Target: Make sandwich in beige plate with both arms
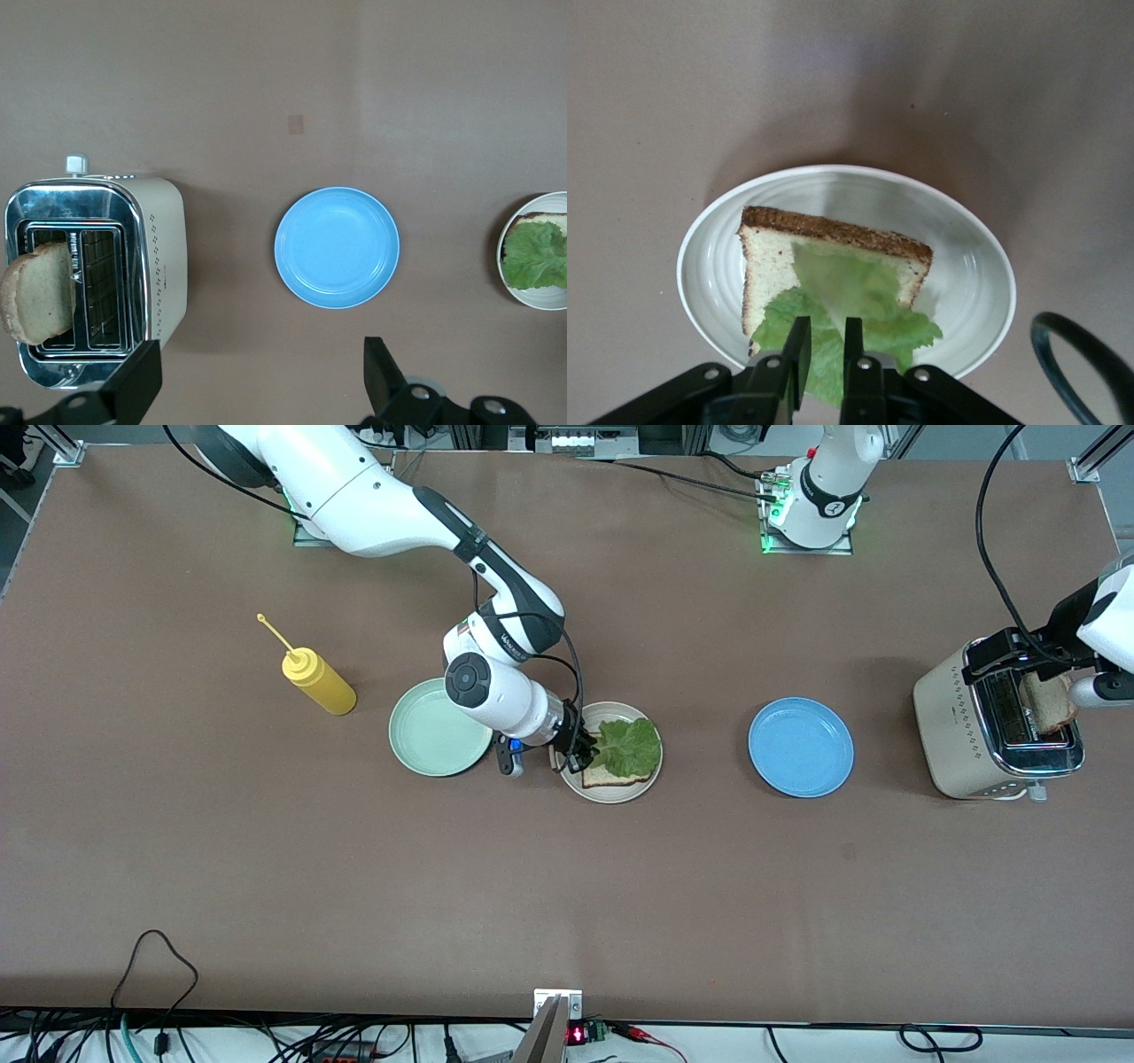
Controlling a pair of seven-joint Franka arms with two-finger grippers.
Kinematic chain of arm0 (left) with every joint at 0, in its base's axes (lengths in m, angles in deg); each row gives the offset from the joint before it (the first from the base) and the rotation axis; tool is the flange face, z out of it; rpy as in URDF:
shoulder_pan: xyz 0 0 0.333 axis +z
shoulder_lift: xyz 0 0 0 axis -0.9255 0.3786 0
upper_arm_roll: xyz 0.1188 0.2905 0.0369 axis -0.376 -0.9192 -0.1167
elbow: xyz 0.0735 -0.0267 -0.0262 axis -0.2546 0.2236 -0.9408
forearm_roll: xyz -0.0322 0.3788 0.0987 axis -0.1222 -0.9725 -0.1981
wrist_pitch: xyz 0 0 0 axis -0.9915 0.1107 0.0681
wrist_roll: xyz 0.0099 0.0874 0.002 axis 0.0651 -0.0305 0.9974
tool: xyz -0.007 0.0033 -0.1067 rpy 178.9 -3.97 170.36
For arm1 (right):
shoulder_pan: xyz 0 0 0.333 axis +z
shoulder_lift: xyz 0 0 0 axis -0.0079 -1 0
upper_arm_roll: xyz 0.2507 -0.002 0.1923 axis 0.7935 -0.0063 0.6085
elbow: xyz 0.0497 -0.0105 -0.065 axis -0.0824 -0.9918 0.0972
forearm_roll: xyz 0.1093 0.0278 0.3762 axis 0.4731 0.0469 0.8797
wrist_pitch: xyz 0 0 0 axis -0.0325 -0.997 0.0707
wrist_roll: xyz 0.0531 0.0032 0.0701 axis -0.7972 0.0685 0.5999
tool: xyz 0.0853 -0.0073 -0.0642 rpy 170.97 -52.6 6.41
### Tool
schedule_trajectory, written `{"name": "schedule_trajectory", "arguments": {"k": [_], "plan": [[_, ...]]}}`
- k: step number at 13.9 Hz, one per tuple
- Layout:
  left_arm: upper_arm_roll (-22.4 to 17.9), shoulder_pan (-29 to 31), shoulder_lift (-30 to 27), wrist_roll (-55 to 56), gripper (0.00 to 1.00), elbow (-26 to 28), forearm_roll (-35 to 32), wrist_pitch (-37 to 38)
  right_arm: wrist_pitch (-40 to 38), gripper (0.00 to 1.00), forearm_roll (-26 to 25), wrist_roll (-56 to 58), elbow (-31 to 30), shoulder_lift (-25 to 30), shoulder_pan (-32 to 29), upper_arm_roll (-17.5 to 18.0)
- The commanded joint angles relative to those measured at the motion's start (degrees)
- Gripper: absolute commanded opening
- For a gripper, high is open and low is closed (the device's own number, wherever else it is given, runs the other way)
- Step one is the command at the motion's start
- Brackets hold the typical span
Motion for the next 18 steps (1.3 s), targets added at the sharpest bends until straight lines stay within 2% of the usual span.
{"name": "schedule_trajectory", "arguments": {"k": [1,2,3,4,7,12,16,18], "plan": [[-0.2,-0.1,-0.1,-0.4,1.0,-0.3,-0.2,-0.5,0.4,0.44,0.5,0.6,1.5,-0.8,0.8,-0.4],[-0.1,-0.1,-0.1,-0.4,1.0,-0.3,-0.2,-0.5,0.4,0.54,0.5,0.9,1.5,-0.8,0.8,-0.4],[-0.1,-0.1,-0.1,-0.4,1.0,-0.3,-0.1,-0.5,0.4,0.72,0.5,1.5,1.5,-0.8,0.8,-0.4],[0.0,-0.1,0.0,-0.1,1.0,-0.3,-0.2,-0.4,0.4,1.0,0.5,1.8,1.5,-0.7,0.9,-0.4],[0.4,-0.2,0.0,0.3,1.0,-0.4,-0.2,-0.2,-1.6,1.0,0.2,3.3,1.3,2.1,-0.5,-0.5],[-0.1,-0.2,1.8,-0.4,1.0,-0.9,-0.1,-0.2,-23.4,1.0,0.8,15.7,0.6,14.8,-7.9,-0.6],[-0.2,-0.1,3.4,-0.2,1.0,-0.9,-0.1,0.1,-38.5,1.0,0.9,38.9,-1.5,23.8,-17.6,-0.7],[-0.2,-0.1,3.9,-0.2,1.0,-0.8,-0.1,0.6,-45.5,1.0,0.0,50.5,-1.5,26.6,-21.7,-1.6]]}}
